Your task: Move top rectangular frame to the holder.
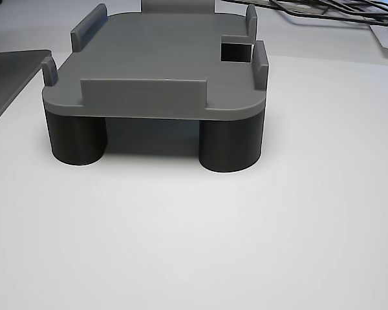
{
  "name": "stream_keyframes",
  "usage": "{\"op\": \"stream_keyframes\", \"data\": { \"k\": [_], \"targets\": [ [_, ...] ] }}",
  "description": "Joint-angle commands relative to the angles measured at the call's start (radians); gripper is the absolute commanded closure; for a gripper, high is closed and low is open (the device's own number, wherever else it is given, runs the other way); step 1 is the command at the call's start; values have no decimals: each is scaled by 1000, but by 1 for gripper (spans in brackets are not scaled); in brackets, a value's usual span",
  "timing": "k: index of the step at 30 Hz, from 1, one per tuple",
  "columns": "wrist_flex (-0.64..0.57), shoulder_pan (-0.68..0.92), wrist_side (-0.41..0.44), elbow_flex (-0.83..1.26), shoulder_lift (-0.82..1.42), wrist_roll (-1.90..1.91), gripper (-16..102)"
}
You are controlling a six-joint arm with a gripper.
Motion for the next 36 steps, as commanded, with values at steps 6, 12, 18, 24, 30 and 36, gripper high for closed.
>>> {"op": "stream_keyframes", "data": {
  "k": [6, 12, 18, 24, 30, 36],
  "targets": [
    [12, -198, 25, -107, 17, 437, 97],
    [14, -370, -40, -178, -92, 480, 97],
    [14, -466, -43, -288, -219, 471, 97],
    [14, -506, -23, -394, -279, 497, 97],
    [14, -549, -37, -511, -373, 555, 97],
    [14, -583, -60, -575, -451, 554, 97]
  ]
}}
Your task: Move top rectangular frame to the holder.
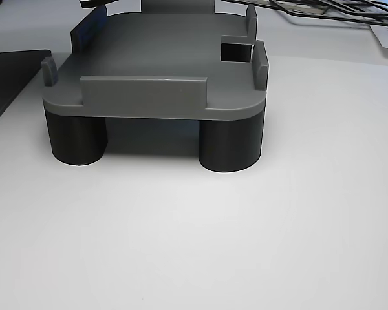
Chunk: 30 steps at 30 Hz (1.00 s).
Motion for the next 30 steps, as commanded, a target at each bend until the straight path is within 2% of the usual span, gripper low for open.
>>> {"op": "stream_keyframes", "data": {
  "k": [1, 13, 30],
  "targets": [
    [9, -17, 0, -38, -5, 0, 97],
    [9, -17, -8, -38, -71, 87, 97],
    [11, -32, -41, 23, -52, 87, 97]
  ]
}}
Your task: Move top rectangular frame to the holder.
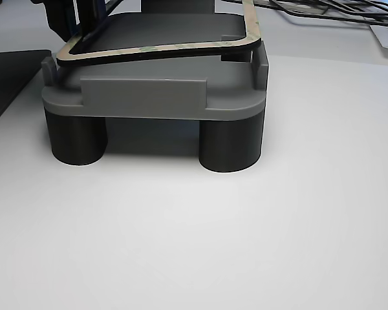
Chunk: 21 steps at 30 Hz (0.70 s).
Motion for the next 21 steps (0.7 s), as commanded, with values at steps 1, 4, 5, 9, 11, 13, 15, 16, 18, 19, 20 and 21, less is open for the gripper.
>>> {"op": "stream_keyframes", "data": {
  "k": [1, 4, 5, 9, 11, 13, 15, 16, 18, 19, 20, 21],
  "targets": [
    [11, -18, 0, -18, 34, -2, 97],
    [11, -20, -3, -20, 31, 0, 97],
    [11, -20, -5, -21, 29, 0, 97],
    [12, -26, -14, -20, 28, 2, 97],
    [12, -32, -17, -18, 31, -3, 97],
    [12, -35, -17, -18, 34, -8, 97],
    [12, -38, -20, -15, 34, -11, 97],
    [12, -38, -21, -14, 34, -11, 97],
    [12, -38, -25, -9, 34, -12, 97],
    [12, -38, -26, -6, 34, -12, 97],
    [12, -38, -28, -5, 34, -11, 97],
    [12, -38, -28, -3, 34, -11, 97]
  ]
}}
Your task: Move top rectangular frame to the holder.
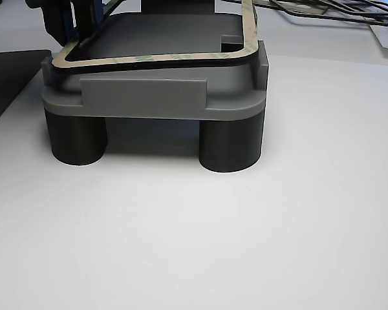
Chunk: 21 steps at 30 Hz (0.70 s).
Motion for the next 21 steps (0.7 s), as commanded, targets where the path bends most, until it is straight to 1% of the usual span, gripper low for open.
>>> {"op": "stream_keyframes", "data": {
  "k": [1, 21],
  "targets": [
    [12, -15, -5, -15, 34, 2, 97],
    [12, -20, -11, -8, 11, -11, 97]
  ]
}}
